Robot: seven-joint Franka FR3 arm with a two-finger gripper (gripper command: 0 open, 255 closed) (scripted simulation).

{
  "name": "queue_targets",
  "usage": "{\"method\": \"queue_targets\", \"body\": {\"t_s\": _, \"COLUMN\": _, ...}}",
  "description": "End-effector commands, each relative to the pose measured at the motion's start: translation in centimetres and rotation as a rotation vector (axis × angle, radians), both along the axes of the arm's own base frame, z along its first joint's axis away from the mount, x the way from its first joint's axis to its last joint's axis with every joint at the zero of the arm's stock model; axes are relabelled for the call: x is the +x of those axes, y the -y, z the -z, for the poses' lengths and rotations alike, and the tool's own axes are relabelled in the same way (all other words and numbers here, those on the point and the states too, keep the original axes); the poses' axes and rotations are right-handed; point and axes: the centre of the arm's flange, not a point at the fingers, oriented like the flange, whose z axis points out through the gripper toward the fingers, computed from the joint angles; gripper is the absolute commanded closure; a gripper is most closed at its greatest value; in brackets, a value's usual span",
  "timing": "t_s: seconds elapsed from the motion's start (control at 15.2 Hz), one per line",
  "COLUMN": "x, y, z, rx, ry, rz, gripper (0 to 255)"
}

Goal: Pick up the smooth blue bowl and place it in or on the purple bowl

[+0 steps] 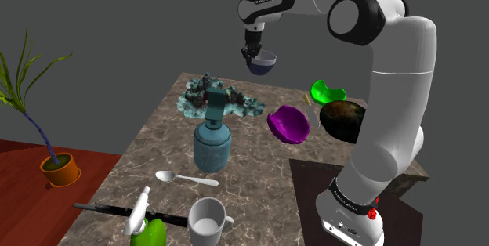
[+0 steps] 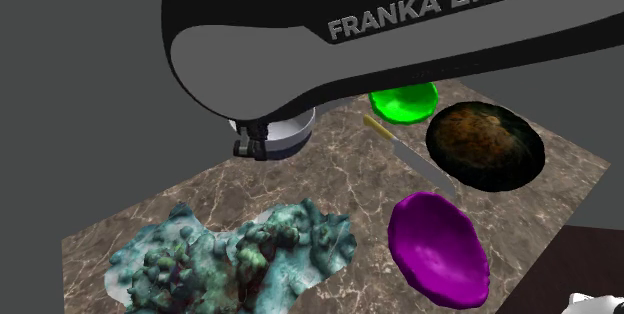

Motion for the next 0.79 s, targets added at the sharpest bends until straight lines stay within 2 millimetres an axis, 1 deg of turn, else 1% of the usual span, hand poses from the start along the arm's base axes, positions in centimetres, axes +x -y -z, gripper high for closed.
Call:
{"method": "queue_targets", "body": {"t_s": 0.0, "x": -0.1, "y": 0.1, "z": -1.1, "rx": 0.0, "ry": 0.0, "rz": 0.0, "gripper": 255}}
{"method": "queue_targets", "body": {"t_s": 0.2, "x": -0.1, "y": 0.1, "z": -2.4, "rx": 0.0, "ry": 0.0, "rz": 0.0, "gripper": 255}}
{"method": "queue_targets", "body": {"t_s": 0.73, "x": -9.5, "y": -4.5, "z": -3.1, "rx": 0.0, "ry": 0.0, "rz": 0.0, "gripper": 255}}
